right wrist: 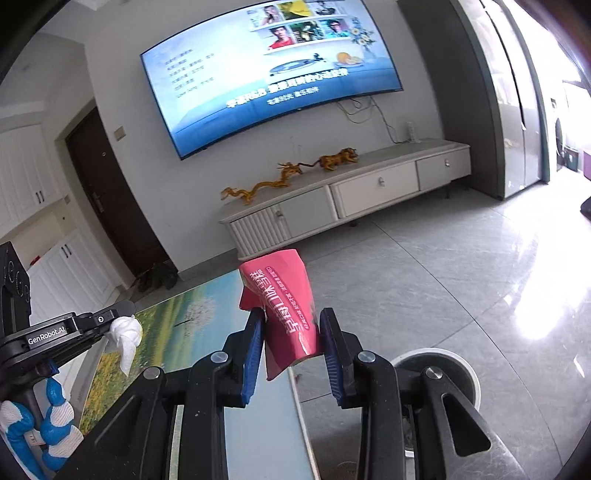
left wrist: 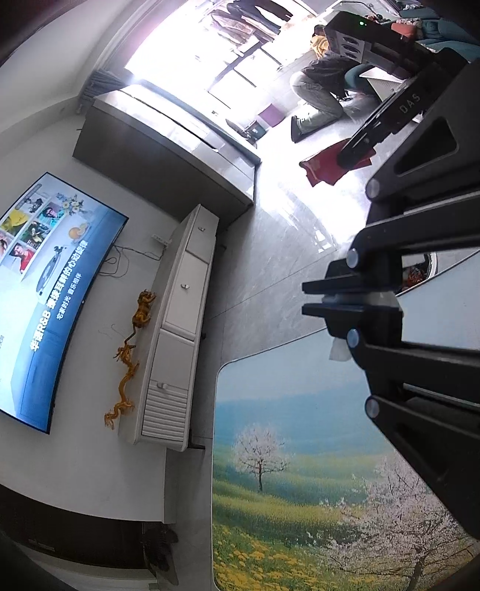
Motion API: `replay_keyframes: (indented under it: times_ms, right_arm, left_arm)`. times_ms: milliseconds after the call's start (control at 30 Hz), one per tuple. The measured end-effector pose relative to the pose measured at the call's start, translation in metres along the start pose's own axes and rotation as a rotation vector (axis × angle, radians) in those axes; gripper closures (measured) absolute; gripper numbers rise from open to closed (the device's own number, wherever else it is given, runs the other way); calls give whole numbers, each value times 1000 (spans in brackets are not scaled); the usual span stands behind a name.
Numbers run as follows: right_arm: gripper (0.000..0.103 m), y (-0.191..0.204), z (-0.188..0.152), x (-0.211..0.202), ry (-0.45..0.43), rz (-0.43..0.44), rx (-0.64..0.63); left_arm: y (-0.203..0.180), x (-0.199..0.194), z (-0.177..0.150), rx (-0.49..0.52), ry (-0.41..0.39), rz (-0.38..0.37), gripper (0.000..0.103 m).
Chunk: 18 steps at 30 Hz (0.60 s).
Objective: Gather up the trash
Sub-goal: 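Carry the tissue and pink box over the bin and open both tools to drop them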
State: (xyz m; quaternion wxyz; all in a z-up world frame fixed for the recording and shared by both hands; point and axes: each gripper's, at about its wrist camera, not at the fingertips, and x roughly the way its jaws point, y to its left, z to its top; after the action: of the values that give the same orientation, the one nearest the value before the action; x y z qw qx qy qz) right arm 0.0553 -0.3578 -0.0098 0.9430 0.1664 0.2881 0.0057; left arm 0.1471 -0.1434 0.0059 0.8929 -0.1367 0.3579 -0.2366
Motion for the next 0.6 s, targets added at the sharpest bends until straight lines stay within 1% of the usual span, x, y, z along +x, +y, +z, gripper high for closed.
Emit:
replay_keyframes:
  times_ms: [167, 333, 467, 600]
  right_arm:
    - [74, -34, -5, 5, 14, -52, 50]
    - [74, -74, -14, 18, 46, -110, 106]
    - [74, -109, -26, 33, 88, -168, 153]
    - [74, -143, -45, 48, 143, -216, 199]
  left_arm:
    - [-29, 43, -6, 55, 70, -3, 99]
    - [-60, 97, -18, 118, 152, 1, 99]
    - [-78, 146, -34, 158, 226, 11, 99]
    - [-88, 190, -51, 184, 294, 16, 99]
